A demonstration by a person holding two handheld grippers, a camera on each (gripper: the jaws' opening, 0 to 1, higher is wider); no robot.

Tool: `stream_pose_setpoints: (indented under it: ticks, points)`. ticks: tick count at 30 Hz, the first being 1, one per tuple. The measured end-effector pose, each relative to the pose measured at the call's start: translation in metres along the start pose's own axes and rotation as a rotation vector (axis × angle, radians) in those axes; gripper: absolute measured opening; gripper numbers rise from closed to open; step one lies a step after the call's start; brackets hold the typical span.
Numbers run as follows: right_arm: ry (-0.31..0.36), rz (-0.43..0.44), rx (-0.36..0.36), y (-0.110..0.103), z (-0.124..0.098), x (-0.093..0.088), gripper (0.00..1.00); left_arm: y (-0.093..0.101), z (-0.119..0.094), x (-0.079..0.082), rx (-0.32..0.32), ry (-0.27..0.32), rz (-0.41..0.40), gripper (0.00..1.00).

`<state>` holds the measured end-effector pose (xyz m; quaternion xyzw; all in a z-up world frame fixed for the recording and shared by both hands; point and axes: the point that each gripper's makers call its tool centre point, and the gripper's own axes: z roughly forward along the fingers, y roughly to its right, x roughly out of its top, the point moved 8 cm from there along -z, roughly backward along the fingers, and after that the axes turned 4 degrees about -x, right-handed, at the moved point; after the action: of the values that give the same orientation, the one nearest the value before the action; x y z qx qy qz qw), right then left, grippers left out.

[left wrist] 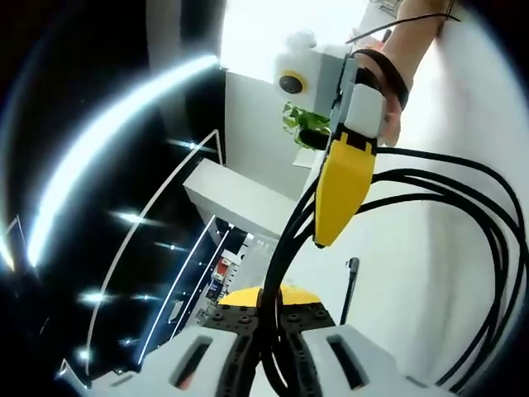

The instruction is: Coil the Type-C to USB data cable on the desktop and secure it with Velcro straps.

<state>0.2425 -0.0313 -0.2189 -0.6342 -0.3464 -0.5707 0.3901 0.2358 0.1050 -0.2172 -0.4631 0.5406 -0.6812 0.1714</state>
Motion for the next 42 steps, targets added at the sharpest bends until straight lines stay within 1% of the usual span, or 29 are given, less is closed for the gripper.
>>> stream_pose_setpoints:
  ticks: [3, 7, 12, 18, 24, 32, 38, 42]
  points:
    - [-0.005, 0.035, 0.027, 0.0033, -0.0004, 0.0005, 0.03, 0.0002, 0.0004, 0.0002, -0.005, 0.003, 0.005, 0.07]
    - [-0.018, 0.05, 0.036, 0.0043, -0.0005, -0.0034, 0.03, 0.0015, 0.0009, 0.0003, -0.019, 0.003, 0.005, 0.05]
    - [-0.008, 0.047, 0.021, 0.0019, 0.0008, -0.0053, 0.04, -0.0007, -0.0001, -0.0006, -0.04, 0.009, -0.041, 0.04]
    - [-0.001, 0.039, 0.002, 0.0039, 0.0023, -0.0058, 0.06, 0.0002, 0.0002, -0.0018, -0.041, -0.006, -0.013, 0.04]
    - [0.004, 0.044, 0.004, 0.003, 0.002, -0.0059, 0.06, 0.0002, -0.0004, -0.0015, -0.036, -0.009, -0.01, 0.04]
    - [0.025, 0.032, 0.006, 0.0052, 0.0031, -0.0044, 0.1, 0.0012, 0.001, -0.0044, -0.041, -0.017, -0.024, 0.04]
    - [0.04, 0.014, 0.008, 0.003, 0.0027, -0.0031, 0.14, 0.0006, 0.0015, -0.0064, -0.042, -0.025, -0.034, 0.04]
    - [0.069, 0.046, 0.003, 0.0066, 0.0004, 0.001, 0.14, 0.0008, 0.0017, -0.0074, -0.043, -0.031, -0.035, 0.04]
